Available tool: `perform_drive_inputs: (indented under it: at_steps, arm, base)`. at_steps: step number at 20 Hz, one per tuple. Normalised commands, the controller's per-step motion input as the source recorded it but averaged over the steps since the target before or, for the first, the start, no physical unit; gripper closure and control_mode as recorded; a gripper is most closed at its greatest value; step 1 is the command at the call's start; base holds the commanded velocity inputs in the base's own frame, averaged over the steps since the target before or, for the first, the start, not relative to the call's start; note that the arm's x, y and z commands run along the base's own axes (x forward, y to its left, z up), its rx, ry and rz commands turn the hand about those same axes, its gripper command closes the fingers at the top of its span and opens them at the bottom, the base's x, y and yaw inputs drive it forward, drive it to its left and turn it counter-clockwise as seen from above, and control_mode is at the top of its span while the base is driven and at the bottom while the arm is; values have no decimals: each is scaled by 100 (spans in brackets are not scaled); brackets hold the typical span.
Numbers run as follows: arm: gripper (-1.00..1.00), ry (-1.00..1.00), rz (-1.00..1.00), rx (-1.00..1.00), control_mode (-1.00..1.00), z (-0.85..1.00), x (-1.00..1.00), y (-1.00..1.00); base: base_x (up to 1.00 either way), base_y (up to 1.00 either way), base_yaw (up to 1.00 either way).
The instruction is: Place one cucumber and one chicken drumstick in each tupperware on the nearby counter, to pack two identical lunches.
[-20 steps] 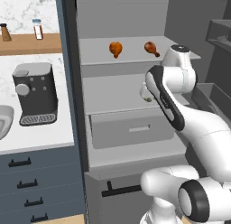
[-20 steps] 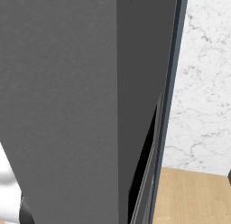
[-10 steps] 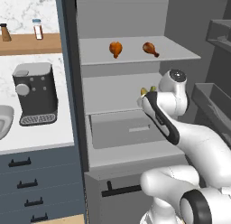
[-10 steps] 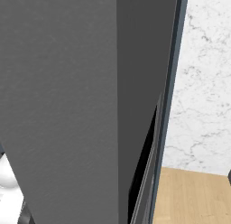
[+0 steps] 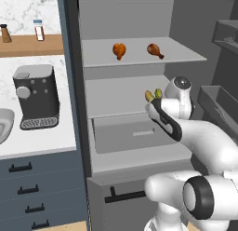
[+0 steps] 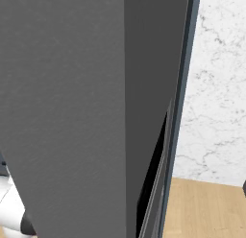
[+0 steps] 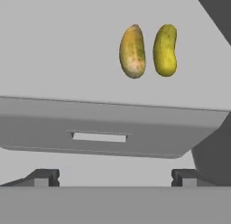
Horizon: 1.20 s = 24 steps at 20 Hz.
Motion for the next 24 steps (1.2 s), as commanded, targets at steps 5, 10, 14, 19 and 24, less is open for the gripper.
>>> perform_drive_inputs:
  at_steps: [5,10,14,19,24]
  arm:
    - [-100,1,0,-1,-100,-10,37,-7]
    - [-100,-1,0,0,-100,-26,57,0]
    - [-100,0,0,0,-100,-11,46,-2]
    - [-100,0,0,0,-100,-8,49,-5]
    - [-100,0,0,0,-100,-11,59,0]
  base:
    - [0,0,0]
    - [0,0,0]
    - [0,0,0]
    - [0,0,0]
    - [0,0,0]
